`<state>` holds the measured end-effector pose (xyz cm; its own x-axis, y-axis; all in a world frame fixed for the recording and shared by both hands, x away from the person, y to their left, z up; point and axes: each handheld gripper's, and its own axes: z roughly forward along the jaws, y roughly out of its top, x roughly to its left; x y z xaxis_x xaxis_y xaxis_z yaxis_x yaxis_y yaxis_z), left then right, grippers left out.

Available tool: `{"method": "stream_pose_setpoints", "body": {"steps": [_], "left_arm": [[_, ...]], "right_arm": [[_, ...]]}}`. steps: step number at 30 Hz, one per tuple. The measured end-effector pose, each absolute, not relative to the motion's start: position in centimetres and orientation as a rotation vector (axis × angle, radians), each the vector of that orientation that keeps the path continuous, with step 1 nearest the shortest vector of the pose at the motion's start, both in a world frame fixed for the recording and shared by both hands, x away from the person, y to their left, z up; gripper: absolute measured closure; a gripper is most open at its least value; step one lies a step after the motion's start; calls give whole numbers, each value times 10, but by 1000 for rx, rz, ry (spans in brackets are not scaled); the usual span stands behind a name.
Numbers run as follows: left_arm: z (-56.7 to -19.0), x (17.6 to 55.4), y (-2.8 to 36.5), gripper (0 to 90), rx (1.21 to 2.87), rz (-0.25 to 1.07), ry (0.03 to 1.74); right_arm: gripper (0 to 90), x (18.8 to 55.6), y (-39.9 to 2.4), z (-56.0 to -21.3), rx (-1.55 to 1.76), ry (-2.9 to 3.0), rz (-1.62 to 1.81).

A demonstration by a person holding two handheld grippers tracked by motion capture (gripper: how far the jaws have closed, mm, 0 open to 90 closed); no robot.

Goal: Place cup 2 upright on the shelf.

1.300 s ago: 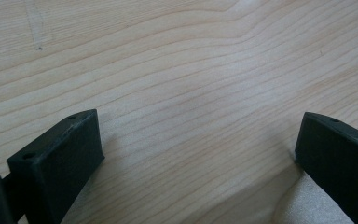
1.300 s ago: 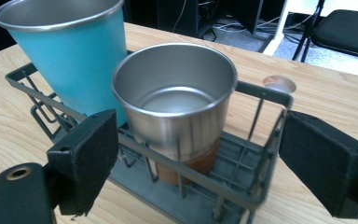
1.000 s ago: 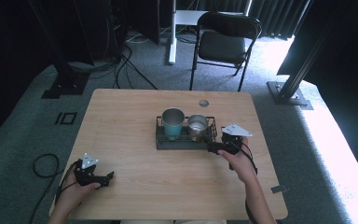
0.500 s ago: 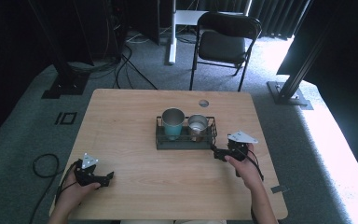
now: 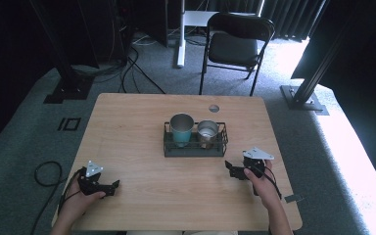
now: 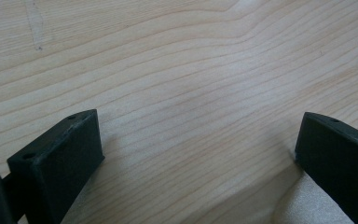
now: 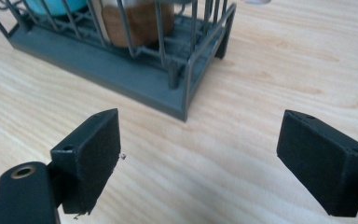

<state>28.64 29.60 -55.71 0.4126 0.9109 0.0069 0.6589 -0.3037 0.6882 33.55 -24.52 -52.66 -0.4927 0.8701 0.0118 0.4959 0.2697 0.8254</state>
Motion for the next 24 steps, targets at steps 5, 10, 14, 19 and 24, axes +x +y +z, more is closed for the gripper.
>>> {"method": "stream_pose_setpoints", "body": {"steps": [5, 10, 14, 19, 24], "left_arm": [[-557, 286, 296, 14, 2063, 538, 1327], [-557, 286, 296, 14, 2063, 538, 1327], [-557, 286, 296, 14, 2063, 538, 1327], [-557, 286, 296, 14, 2064, 537, 1327], [-557, 286, 296, 14, 2064, 538, 1327]], "right_arm": [[128, 328, -251, -531, 1247, 2107, 1097], [128, 322, -255, -534, 1267, 2103, 1083], [126, 315, -263, -538, 1284, 2102, 1054], [124, 310, -269, -541, 1304, 2101, 1024], [123, 306, -278, -543, 1361, 2046, 1004]]}}
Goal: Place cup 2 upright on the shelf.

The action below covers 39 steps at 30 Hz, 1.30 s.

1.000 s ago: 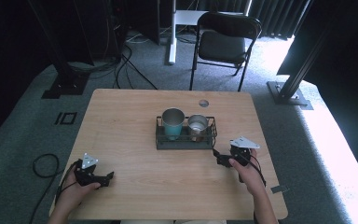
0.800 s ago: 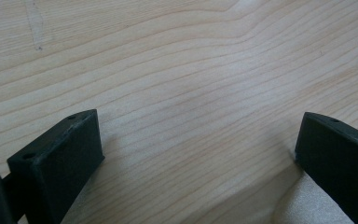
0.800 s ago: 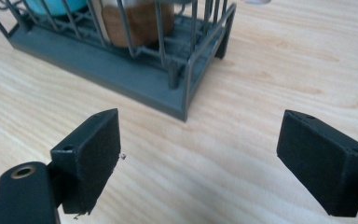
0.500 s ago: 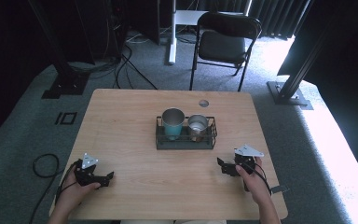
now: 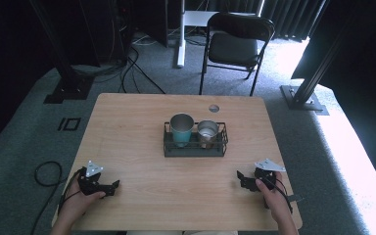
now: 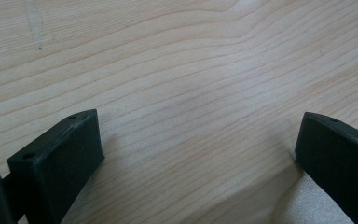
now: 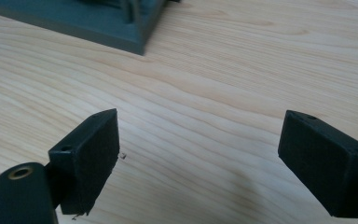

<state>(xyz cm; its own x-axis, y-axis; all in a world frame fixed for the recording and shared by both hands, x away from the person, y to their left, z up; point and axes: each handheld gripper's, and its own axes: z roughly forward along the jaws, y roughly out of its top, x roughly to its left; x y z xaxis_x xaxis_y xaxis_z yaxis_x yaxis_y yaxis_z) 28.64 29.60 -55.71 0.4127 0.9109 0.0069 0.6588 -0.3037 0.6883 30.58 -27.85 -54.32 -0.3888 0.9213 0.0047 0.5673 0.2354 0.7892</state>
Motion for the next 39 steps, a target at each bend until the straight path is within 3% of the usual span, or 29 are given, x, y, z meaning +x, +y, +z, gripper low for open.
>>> {"method": "stream_pose_setpoints", "body": {"steps": [18, 39], "left_arm": [[-557, 286, 296, 14, 2064, 538, 1327], [-557, 286, 296, 14, 2064, 538, 1327]], "right_arm": [[123, 300, -301, -551, 1520, 1946, 933], [116, 306, -298, -559, 1574, 1953, 845]]}}
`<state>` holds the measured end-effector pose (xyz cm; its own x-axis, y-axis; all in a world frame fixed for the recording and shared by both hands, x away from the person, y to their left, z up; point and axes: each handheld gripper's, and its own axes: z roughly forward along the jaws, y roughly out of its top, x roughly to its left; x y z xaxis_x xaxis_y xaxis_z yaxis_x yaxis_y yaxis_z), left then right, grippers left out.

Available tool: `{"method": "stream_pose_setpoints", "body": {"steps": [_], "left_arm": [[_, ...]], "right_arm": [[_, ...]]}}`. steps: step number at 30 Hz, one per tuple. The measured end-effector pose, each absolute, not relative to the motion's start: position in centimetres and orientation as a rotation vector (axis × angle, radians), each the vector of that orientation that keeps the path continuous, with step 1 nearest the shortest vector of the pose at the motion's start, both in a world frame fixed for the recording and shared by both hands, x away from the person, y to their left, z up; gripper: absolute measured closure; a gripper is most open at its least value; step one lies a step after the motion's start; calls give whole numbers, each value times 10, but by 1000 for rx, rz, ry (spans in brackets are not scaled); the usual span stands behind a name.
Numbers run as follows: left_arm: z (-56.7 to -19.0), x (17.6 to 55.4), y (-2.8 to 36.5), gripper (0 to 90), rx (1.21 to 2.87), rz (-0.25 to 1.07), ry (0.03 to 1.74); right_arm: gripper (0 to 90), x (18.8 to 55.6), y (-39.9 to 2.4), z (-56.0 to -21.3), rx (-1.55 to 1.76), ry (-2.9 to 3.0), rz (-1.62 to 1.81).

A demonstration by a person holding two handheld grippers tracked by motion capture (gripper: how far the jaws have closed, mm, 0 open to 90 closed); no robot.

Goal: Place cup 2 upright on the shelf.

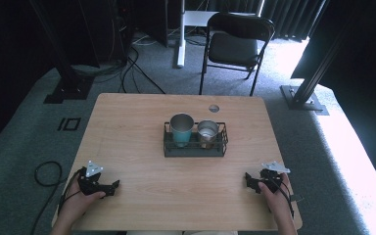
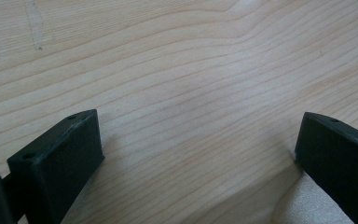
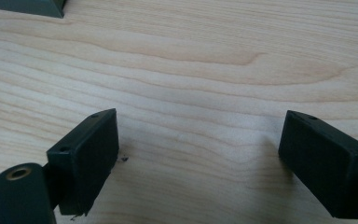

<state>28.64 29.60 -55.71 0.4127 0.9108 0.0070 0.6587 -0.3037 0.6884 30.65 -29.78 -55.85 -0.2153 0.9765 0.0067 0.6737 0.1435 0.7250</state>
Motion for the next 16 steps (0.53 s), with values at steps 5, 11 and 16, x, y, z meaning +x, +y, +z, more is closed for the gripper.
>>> {"method": "stream_pose_setpoints", "body": {"steps": [5, 11, 16], "left_arm": [[-557, 286, 296, 14, 2063, 538, 1327], [-557, 286, 296, 14, 2064, 538, 1326], [-557, 286, 296, 14, 2063, 538, 1327]], "right_arm": [[116, 307, -298, -559, 1580, 1949, 844], [115, 307, -298, -559, 1580, 1950, 844], [114, 307, -298, -559, 1577, 1951, 845]]}}
